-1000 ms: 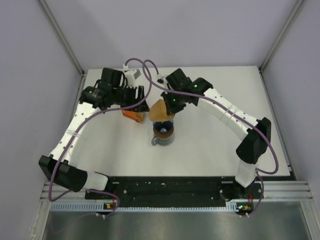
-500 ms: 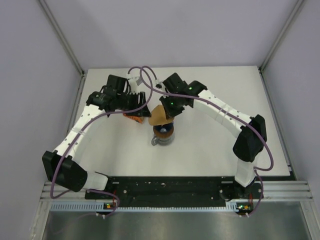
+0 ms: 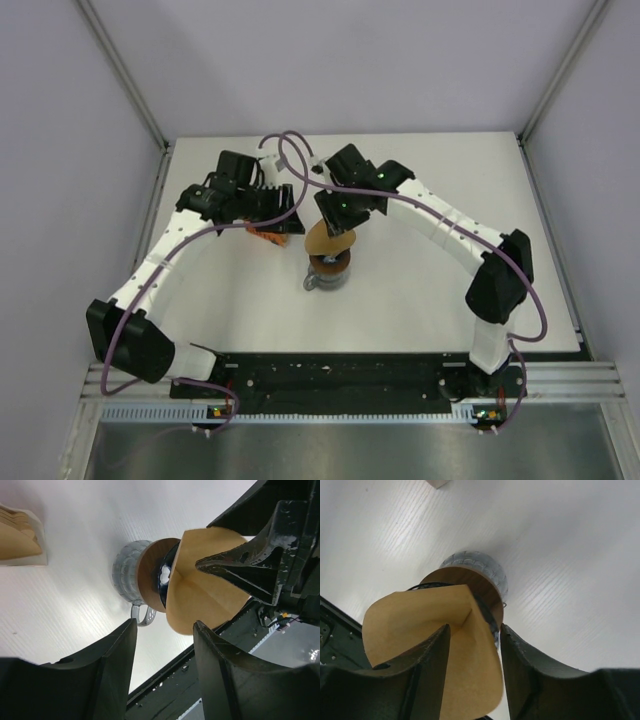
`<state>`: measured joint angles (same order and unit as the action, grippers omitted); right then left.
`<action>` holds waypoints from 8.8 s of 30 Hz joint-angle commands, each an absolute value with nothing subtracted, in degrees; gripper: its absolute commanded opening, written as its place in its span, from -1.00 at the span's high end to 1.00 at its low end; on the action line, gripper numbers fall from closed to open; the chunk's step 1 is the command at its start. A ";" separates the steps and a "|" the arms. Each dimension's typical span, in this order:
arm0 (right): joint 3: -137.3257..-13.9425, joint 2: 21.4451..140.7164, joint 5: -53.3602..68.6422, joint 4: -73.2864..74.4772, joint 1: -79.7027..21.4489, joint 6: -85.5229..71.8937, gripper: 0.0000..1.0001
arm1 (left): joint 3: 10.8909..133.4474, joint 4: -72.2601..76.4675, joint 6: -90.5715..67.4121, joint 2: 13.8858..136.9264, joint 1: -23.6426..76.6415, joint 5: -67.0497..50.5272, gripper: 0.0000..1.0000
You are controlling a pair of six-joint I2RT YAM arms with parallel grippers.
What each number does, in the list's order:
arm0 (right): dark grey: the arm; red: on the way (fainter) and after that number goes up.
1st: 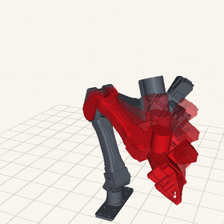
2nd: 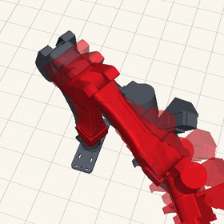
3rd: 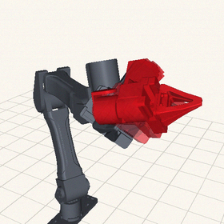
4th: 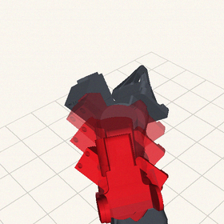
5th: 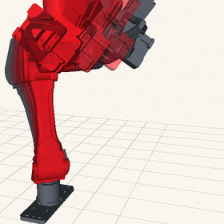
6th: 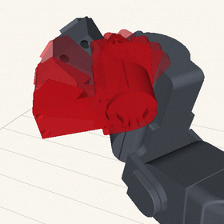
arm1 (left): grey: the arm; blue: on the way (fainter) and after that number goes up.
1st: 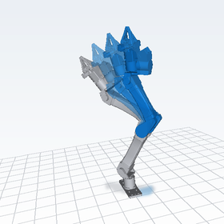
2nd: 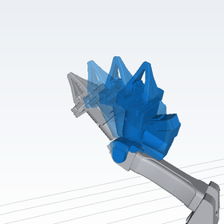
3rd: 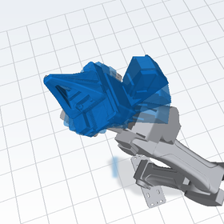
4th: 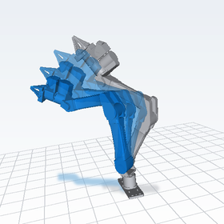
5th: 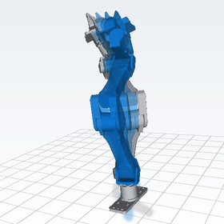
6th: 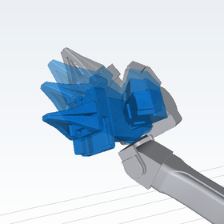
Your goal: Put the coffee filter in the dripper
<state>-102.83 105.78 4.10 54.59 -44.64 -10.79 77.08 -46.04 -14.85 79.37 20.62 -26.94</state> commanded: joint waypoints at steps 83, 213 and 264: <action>-96.59 107.58 -3.69 46.24 -53.96 -7.91 1.00 | 68.56 -38.32 -26.28 75.85 14.59 -32.87 -0.33; -76.73 81.57 36.31 22.32 -43.95 6.95 -0.04 | 73.92 -39.55 -20.39 82.88 25.22 -23.56 0.53; -65.22 86.75 -4.49 15.47 -46.85 -13.19 -0.08 | 70.40 -37.62 -17.67 83.41 25.84 -20.22 0.42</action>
